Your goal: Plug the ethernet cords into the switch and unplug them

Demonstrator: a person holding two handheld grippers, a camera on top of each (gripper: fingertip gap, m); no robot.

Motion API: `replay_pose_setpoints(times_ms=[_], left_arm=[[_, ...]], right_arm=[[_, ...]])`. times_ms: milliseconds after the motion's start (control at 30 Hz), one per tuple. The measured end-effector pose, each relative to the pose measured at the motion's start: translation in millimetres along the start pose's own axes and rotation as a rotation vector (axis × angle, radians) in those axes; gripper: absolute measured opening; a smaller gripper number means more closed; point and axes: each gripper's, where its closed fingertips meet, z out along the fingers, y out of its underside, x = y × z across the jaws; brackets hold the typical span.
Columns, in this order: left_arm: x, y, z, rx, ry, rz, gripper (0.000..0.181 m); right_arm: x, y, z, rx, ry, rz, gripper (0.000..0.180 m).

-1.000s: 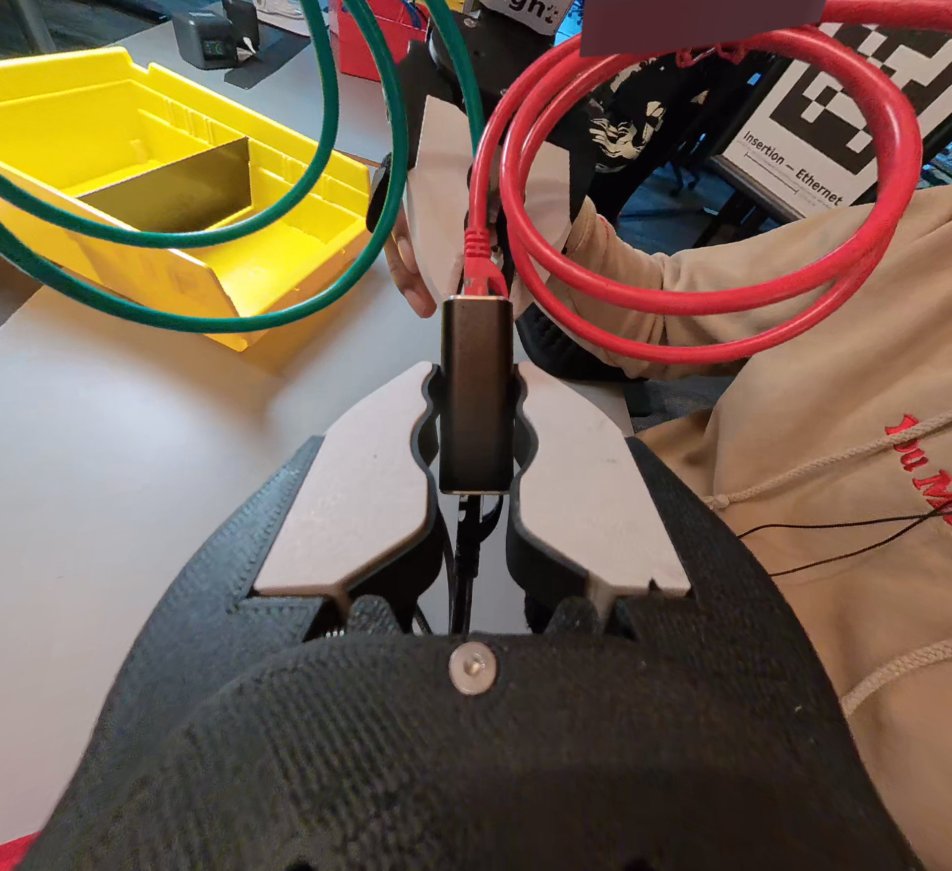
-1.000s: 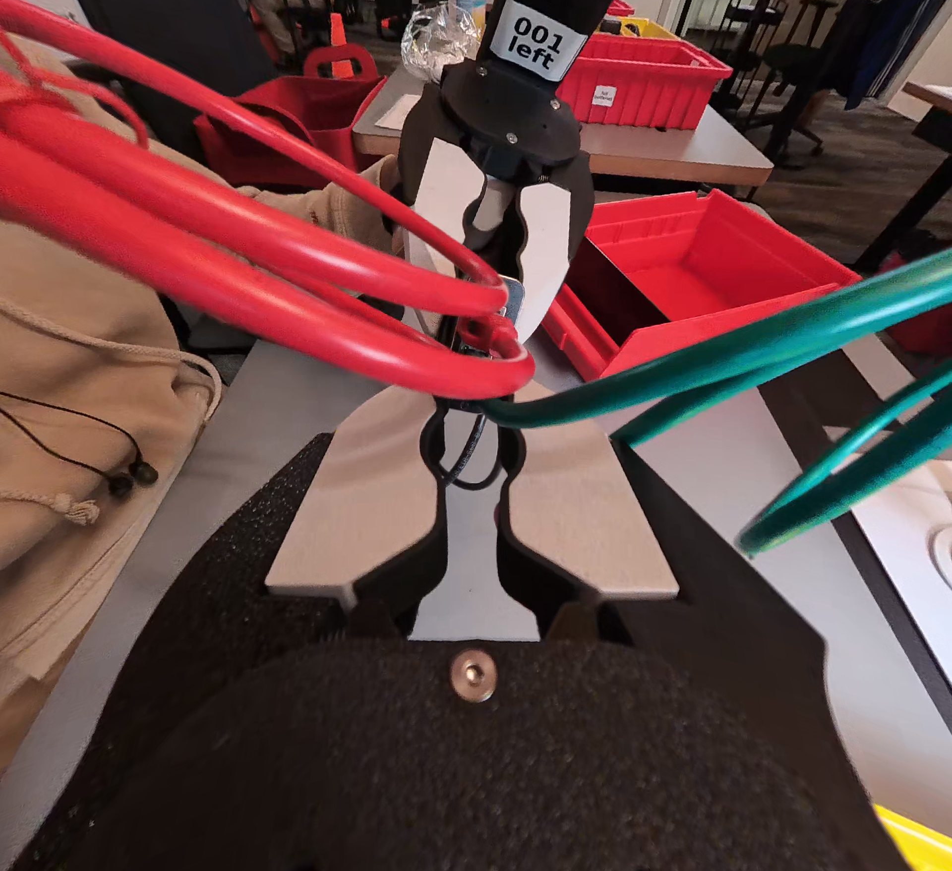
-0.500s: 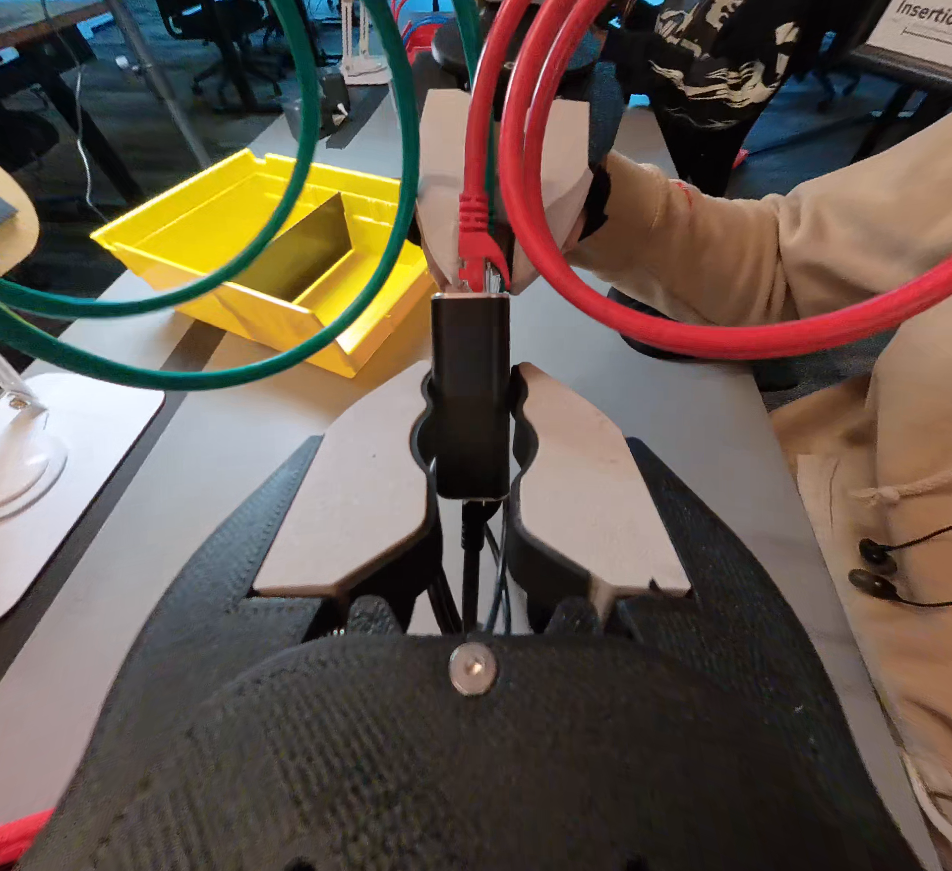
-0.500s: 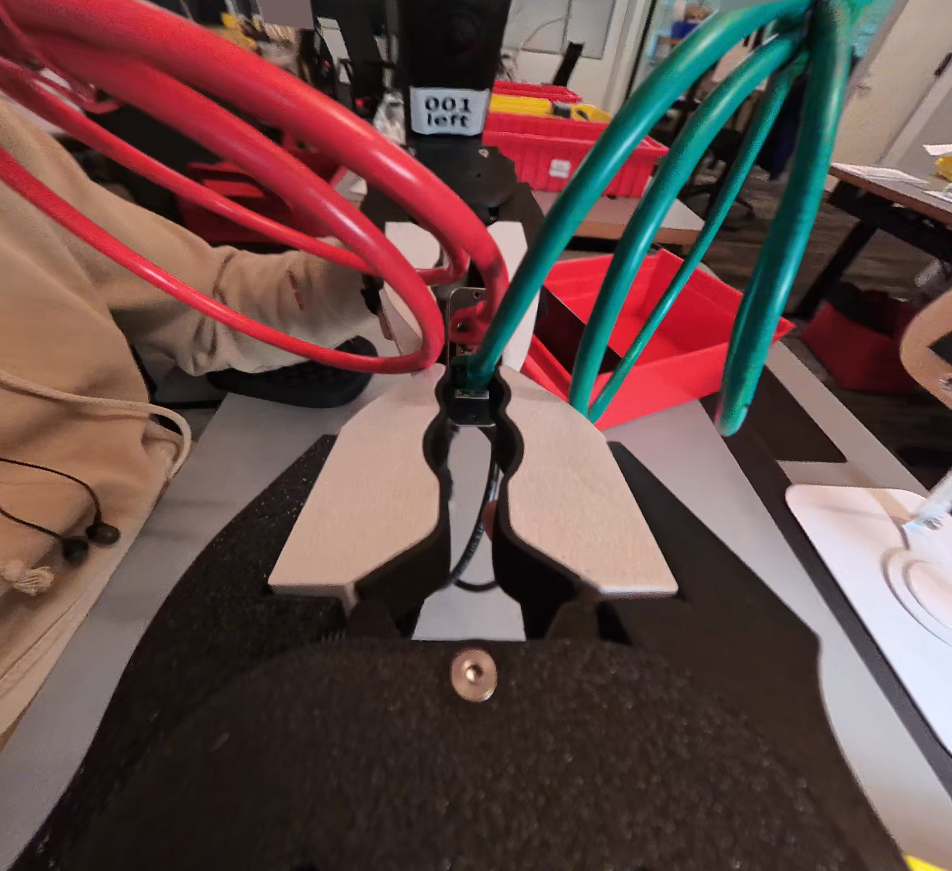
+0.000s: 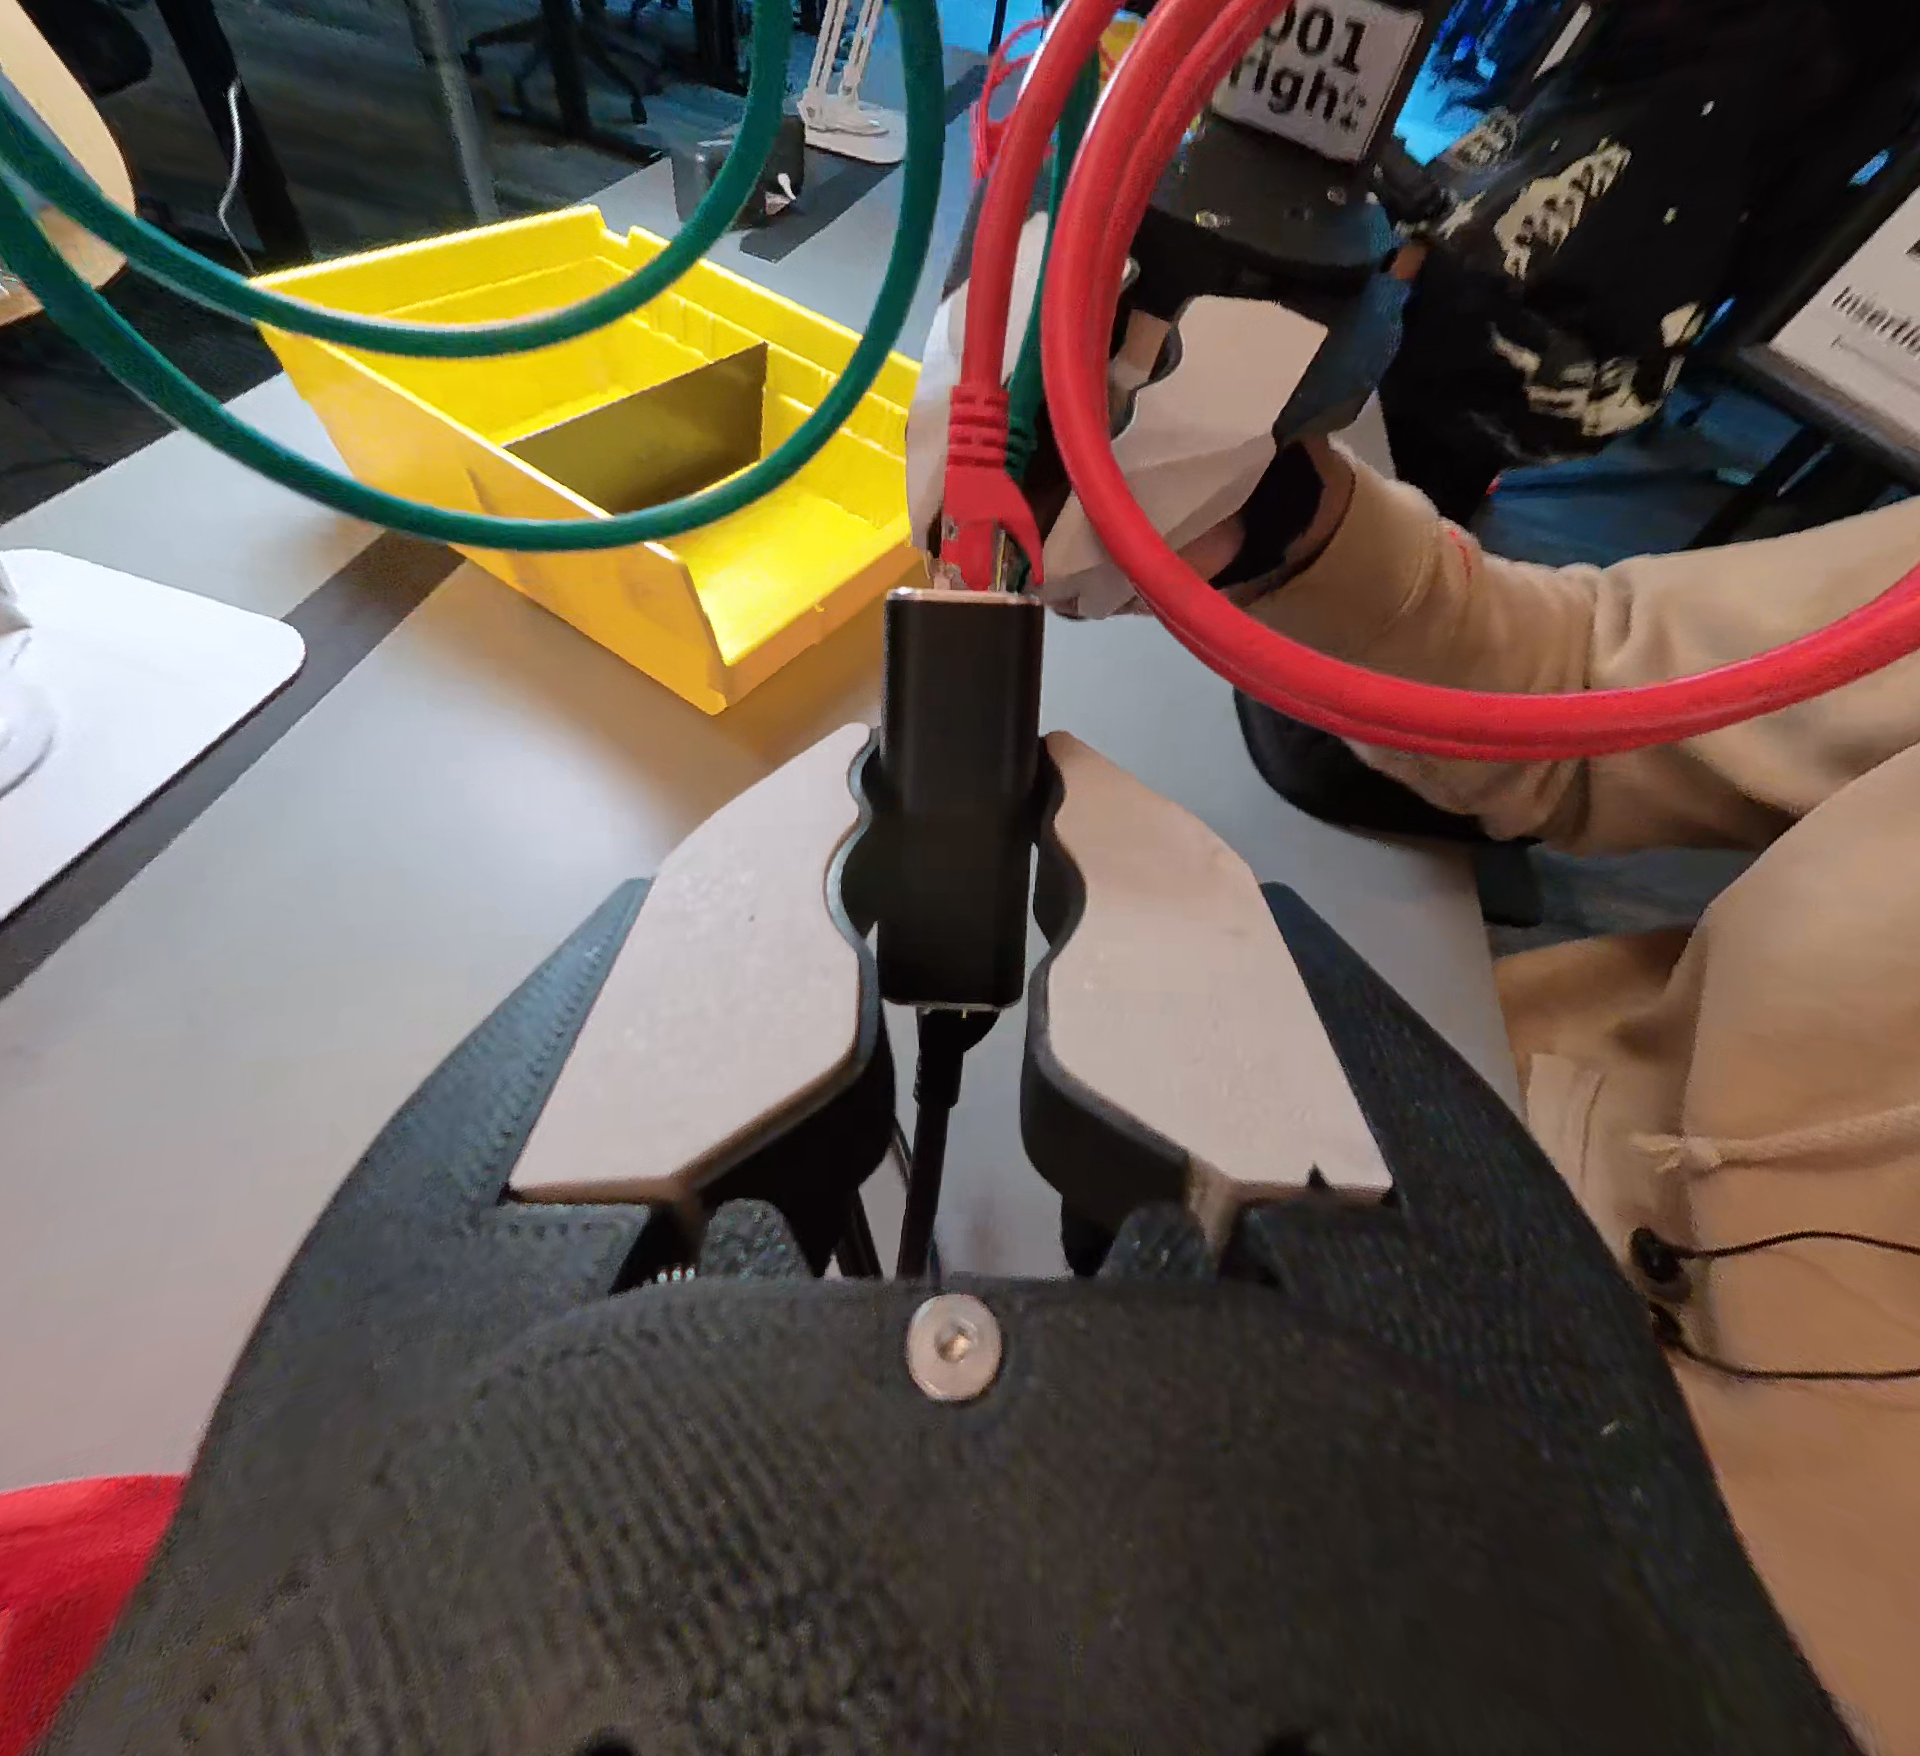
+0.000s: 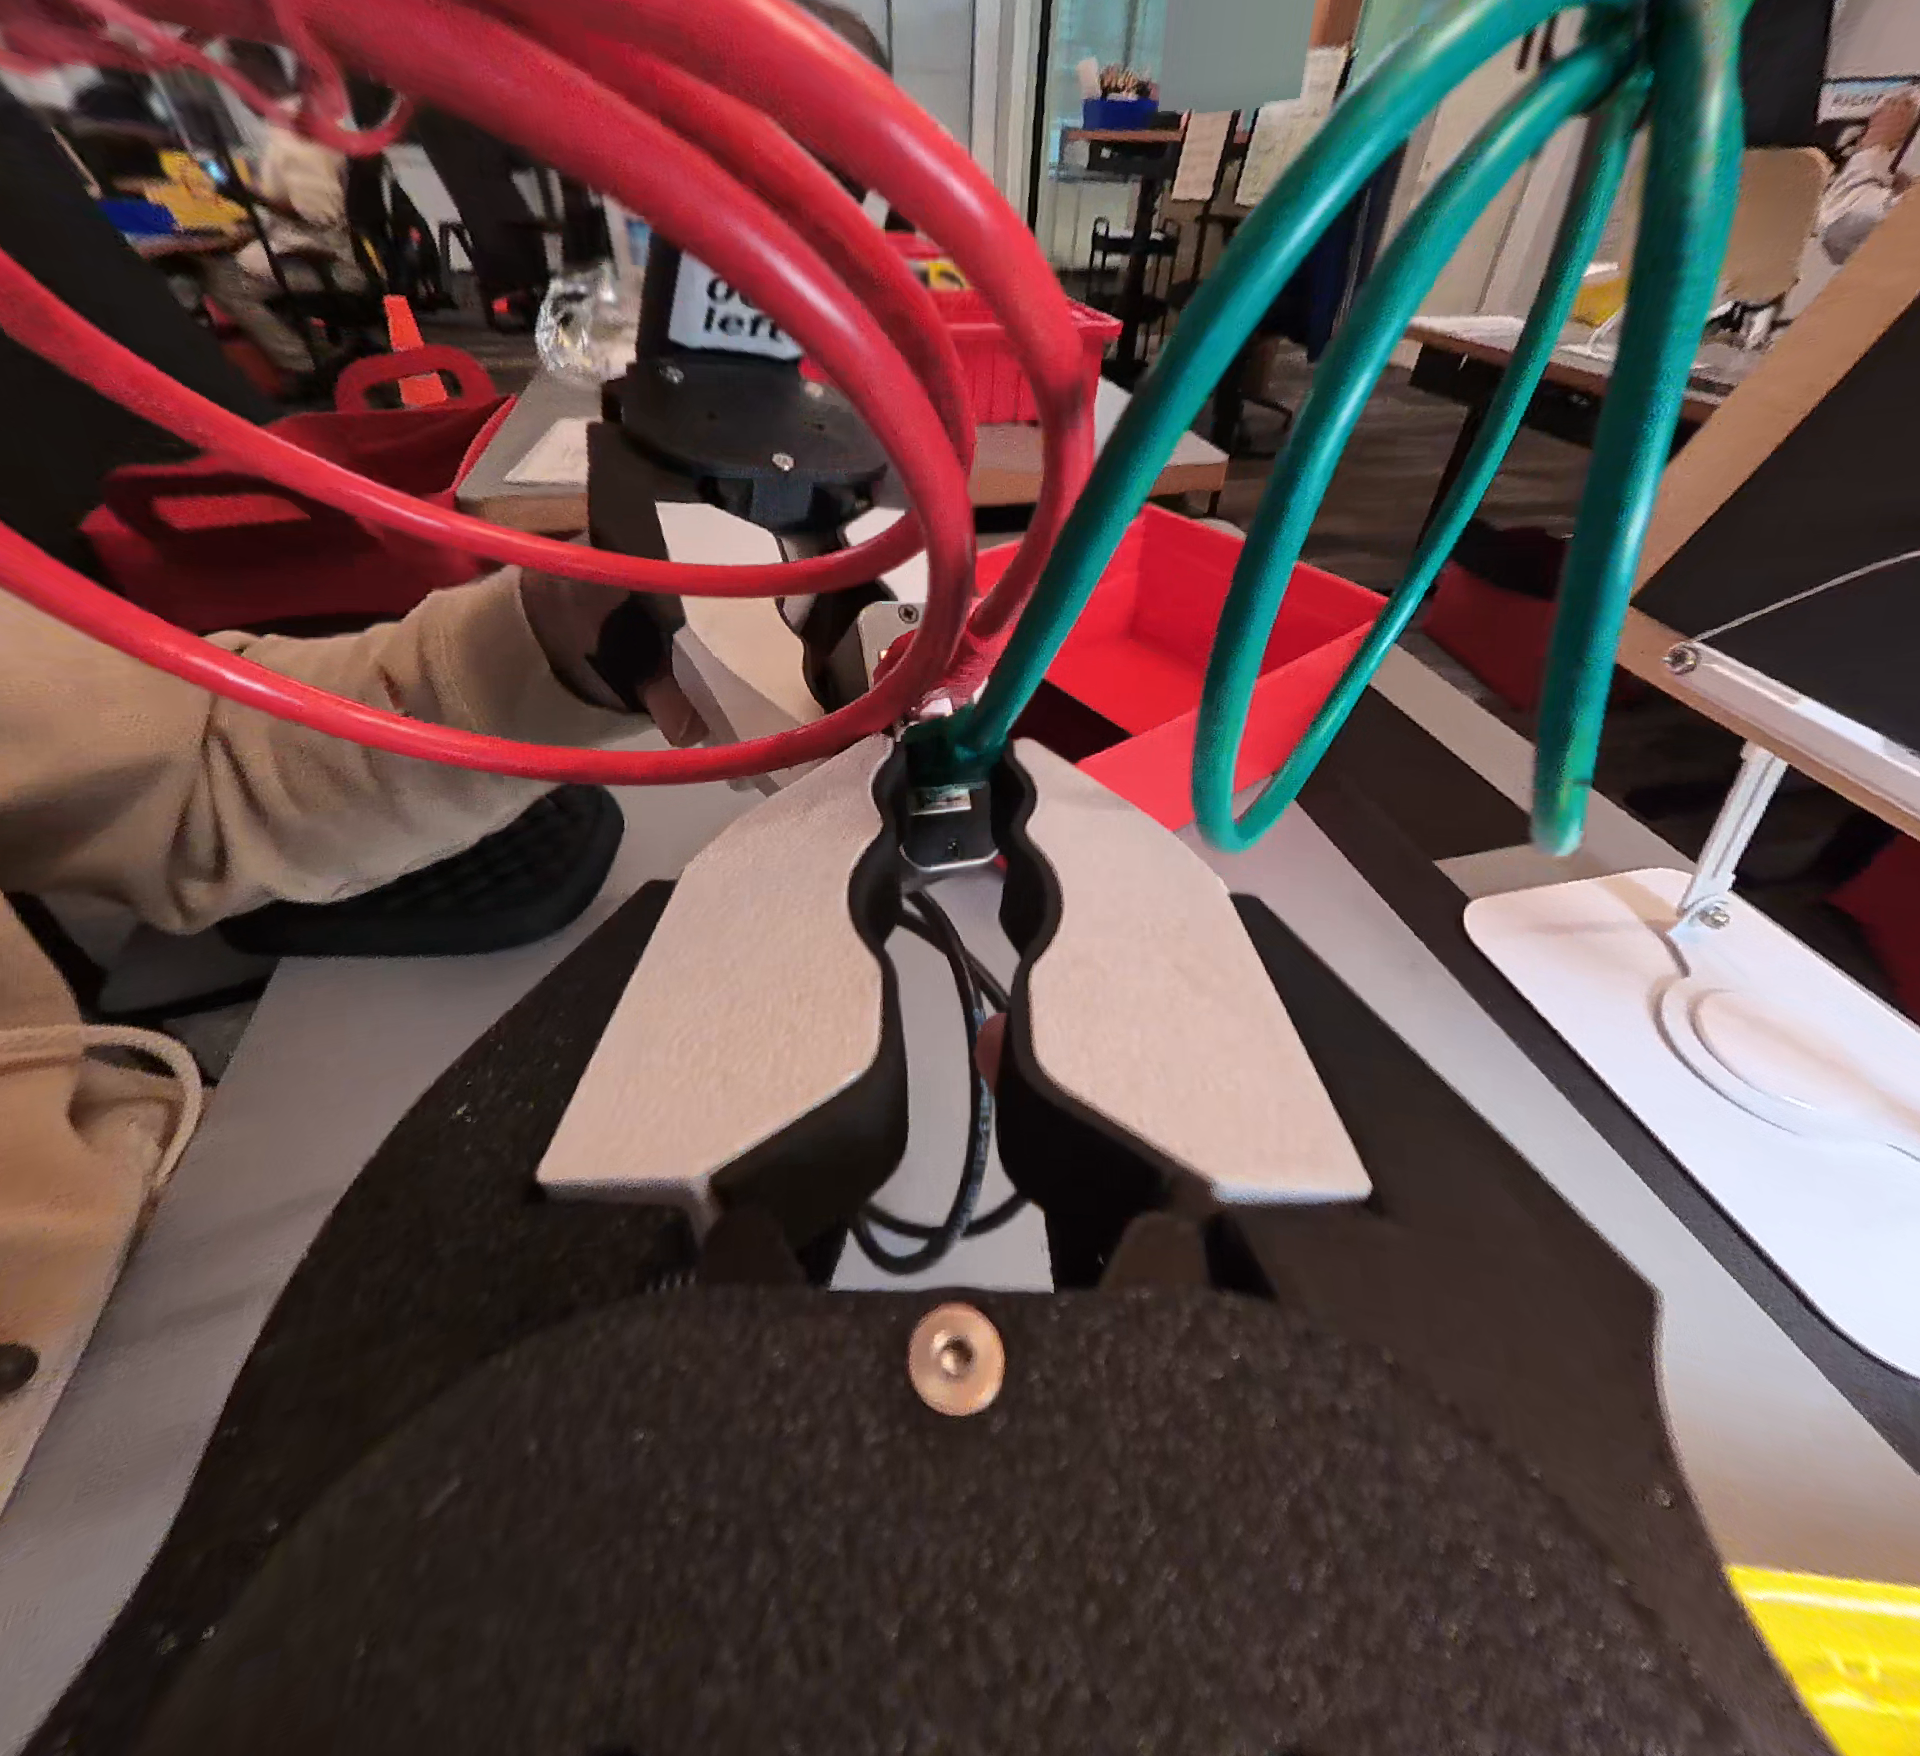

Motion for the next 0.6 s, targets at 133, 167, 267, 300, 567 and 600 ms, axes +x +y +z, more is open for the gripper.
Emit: replay_pose_setpoints(times_ms=[133, 167, 267, 300, 567, 600], left_arm=[[-0.2, -5.3, -2.4, 0.039, 0.025, -0.027, 0.025], [0.4, -6.4, -2.6, 0.05, 0.035, -0.038, 0.025], [2.9, -10.1, -1.0, 0.088, 0.071, -0.082, 0.026], [3.8, -4.7, 1.7, 0.062, 0.081, -0.085, 0.025], [-11.7, -17.7, -17.4, 0.154, 0.007, -0.037, 0.025], [-15.0, -20.1, -23.5, 0.177, 0.016, -0.074, 0.025]], right_arm=[[2.1, -6.3, 1.0, 0.055, 0.027, 0.01, 0.014], [2.0, -8.5, 0.9, 0.071, 0.035, 0.011, 0.014], [7.7, -17.1, -2.9, 0.145, 0.083, 0.024, 0.015], [26.1, -25.7, -15.5, 0.205, 0.208, 0.009, 0.013], [16.6, -63.9, -62.7, 0.218, 0.134, -0.032, 0.014], [21.6, -60.7, -68.3, 0.191, 0.129, -0.001, 0.014]])
